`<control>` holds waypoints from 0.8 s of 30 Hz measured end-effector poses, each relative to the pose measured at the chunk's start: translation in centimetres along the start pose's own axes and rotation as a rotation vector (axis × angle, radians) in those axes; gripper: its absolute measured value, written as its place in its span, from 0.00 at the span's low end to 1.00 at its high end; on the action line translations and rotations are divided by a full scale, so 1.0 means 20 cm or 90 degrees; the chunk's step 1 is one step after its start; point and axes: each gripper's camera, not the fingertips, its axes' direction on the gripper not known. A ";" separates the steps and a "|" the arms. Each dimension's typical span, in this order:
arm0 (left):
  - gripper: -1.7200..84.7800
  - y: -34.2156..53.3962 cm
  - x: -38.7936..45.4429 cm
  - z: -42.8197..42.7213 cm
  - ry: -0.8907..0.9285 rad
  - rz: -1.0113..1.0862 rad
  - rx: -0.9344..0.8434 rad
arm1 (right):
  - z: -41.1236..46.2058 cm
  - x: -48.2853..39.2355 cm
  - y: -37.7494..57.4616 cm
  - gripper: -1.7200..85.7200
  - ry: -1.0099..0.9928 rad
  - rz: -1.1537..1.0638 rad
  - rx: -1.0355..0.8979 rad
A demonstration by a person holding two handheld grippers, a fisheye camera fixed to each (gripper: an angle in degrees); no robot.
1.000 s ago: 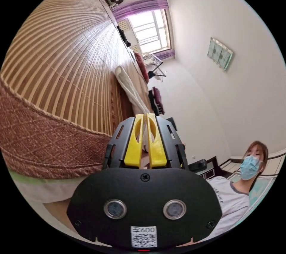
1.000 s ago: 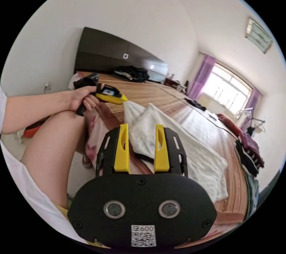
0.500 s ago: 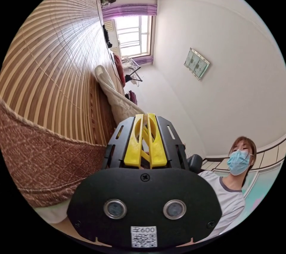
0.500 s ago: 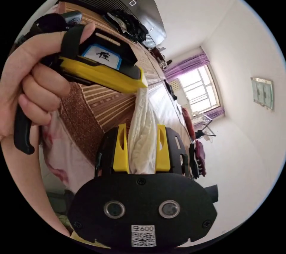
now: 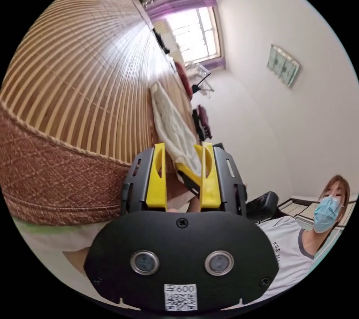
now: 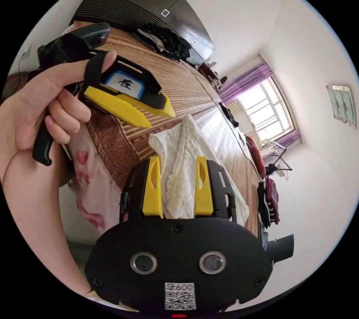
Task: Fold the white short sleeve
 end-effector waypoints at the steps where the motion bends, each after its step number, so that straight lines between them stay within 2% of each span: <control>1: 0.15 0.00 -0.01 0.08 -0.018 -0.004 -0.030 | 0.03 -0.02 0.00 0.16 0.009 -0.004 -0.005; 6: 0.10 0.00 -0.01 0.30 -0.098 0.028 -0.061 | 0.12 -0.06 -0.02 0.16 0.012 -0.004 0.003; 12: 0.06 0.08 -0.10 0.52 0.027 0.049 -0.006 | 0.20 0.04 -0.13 0.16 -0.019 0.033 -0.018; 17: 0.05 0.13 -0.27 0.79 0.088 0.006 -0.007 | 0.12 0.15 -0.27 0.17 -0.077 0.070 0.002; 21: 0.05 0.18 -0.35 1.02 0.161 0.012 -0.017 | 0.19 0.18 -0.42 0.17 -0.001 0.037 -0.031; 24: 0.04 0.23 -0.40 1.24 0.188 0.030 -0.024 | 0.24 0.33 -0.55 0.17 -0.088 0.090 -0.066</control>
